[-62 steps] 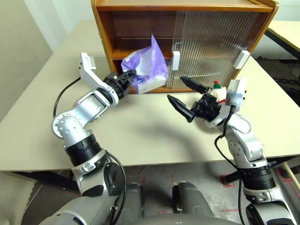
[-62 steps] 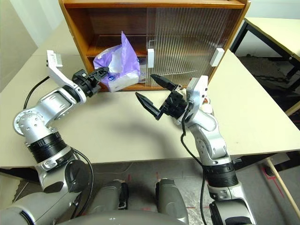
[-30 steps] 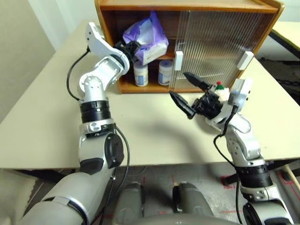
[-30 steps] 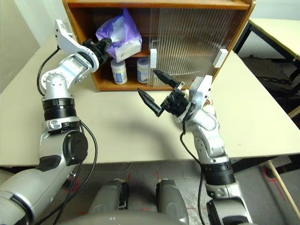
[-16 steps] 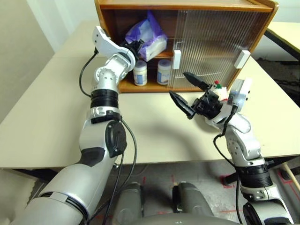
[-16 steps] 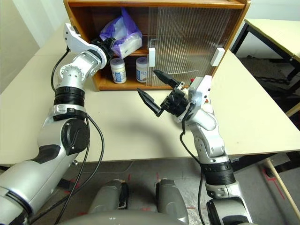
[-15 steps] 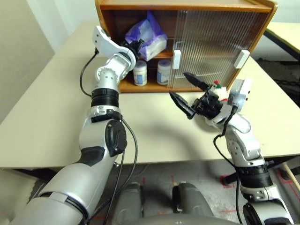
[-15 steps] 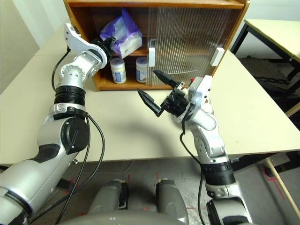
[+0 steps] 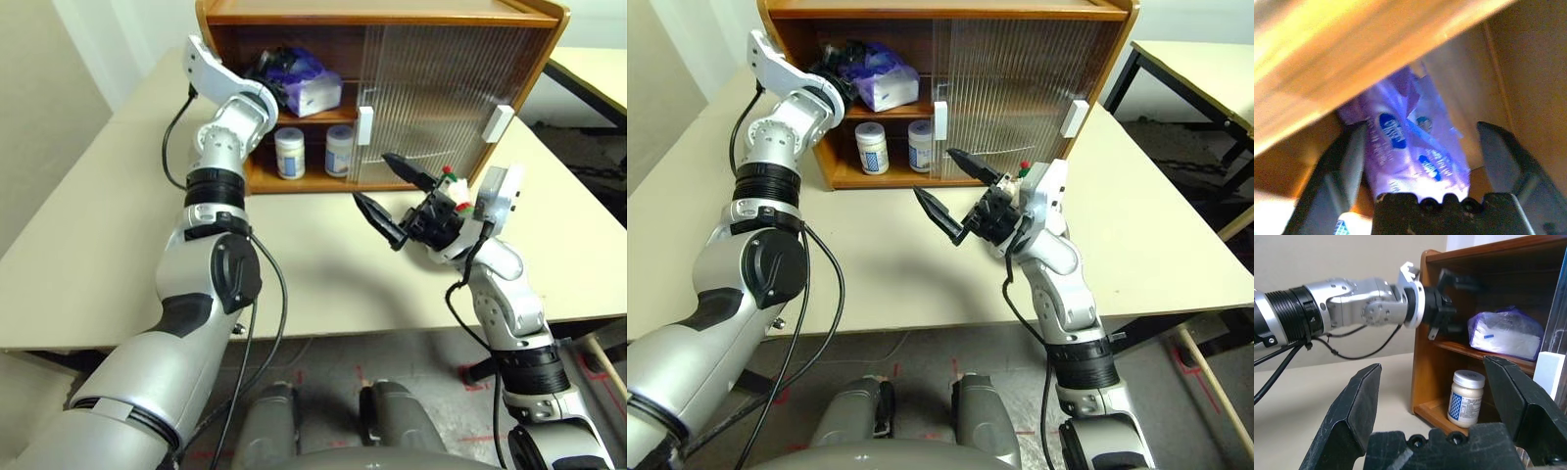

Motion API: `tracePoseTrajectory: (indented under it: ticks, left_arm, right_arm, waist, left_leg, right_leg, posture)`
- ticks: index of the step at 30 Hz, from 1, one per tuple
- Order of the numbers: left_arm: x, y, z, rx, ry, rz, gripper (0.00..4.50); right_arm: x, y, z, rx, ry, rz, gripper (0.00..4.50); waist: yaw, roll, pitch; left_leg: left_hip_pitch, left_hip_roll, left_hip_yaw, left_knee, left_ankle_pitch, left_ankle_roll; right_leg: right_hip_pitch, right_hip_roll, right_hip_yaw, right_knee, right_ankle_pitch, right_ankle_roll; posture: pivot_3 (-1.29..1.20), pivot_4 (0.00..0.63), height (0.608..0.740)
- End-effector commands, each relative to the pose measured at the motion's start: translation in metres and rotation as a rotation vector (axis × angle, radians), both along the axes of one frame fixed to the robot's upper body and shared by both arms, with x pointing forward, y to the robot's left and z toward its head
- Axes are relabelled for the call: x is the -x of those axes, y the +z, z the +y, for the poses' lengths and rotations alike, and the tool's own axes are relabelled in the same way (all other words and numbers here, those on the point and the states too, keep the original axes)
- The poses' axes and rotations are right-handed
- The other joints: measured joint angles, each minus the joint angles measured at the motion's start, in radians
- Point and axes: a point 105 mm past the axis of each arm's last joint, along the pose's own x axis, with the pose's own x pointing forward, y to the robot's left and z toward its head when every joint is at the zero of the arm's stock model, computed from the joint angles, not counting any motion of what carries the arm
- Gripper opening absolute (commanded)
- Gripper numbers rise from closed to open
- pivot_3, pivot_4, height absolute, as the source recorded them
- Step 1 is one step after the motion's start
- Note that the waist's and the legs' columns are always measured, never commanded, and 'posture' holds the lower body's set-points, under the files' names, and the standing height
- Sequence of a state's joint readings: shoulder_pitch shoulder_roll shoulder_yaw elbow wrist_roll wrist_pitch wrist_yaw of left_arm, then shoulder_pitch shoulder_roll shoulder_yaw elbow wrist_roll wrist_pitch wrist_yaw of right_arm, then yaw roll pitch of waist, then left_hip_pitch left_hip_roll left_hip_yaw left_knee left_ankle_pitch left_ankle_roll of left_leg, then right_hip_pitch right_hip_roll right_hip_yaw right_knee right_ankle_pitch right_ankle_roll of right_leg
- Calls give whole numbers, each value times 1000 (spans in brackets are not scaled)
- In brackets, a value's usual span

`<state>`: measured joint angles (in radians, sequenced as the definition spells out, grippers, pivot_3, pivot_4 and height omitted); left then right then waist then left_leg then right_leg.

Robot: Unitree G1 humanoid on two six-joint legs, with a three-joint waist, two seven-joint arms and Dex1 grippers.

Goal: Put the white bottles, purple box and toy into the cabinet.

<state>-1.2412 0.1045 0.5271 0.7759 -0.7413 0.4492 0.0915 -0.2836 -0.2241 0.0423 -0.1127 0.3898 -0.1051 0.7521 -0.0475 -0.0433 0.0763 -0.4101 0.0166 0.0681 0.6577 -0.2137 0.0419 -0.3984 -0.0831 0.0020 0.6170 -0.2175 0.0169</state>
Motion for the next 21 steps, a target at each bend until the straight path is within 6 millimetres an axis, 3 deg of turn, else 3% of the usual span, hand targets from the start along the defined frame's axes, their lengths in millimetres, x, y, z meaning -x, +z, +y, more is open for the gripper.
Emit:
tracePoseTrajectory:
  ticks: [1,9,14,17,21]
  left_arm:
    - [9,1,-1,-47,-24,-12,4447]
    - [52,-23,-4,-227,-111,7,4447]
    - [80,-35,-16,-391,-210,-24,4447]
    - [91,-28,-28,-436,-288,-104,3892]
    - [101,-18,-42,-504,-354,-215,2304]
  right_arm:
    - [0,-4,2,14,11,18,4500]
    - [0,-5,3,18,25,25,4500]
    - [0,-6,5,20,35,31,4500]
    - [1,-6,6,21,44,34,4500]
    - [1,-6,7,20,46,35,4500]
  waist:
    - [-1,0,0]
    - [8,3,-2]
    - [16,3,-3]
    - [16,3,-3]
    - [13,3,-3]
  left_leg:
    - [0,0,0,0,0,0]
    - [1,-1,0,0,3,-1]
    - [-2,-1,0,-3,3,-1]
    - [-2,-2,0,-2,3,-1]
    - [-1,-2,1,-1,3,-1]
  right_leg:
    - [0,0,0,1,1,4]
    - [-2,2,6,7,-7,7]
    - [-7,2,8,8,-9,6]
    - [-7,2,7,9,-9,5]
    - [-7,2,7,8,-9,4]
  posture:
    - [-26,0,740]
    - [-6,5,740]
    - [8,12,740]
    - [12,13,740]
    - [12,12,740]
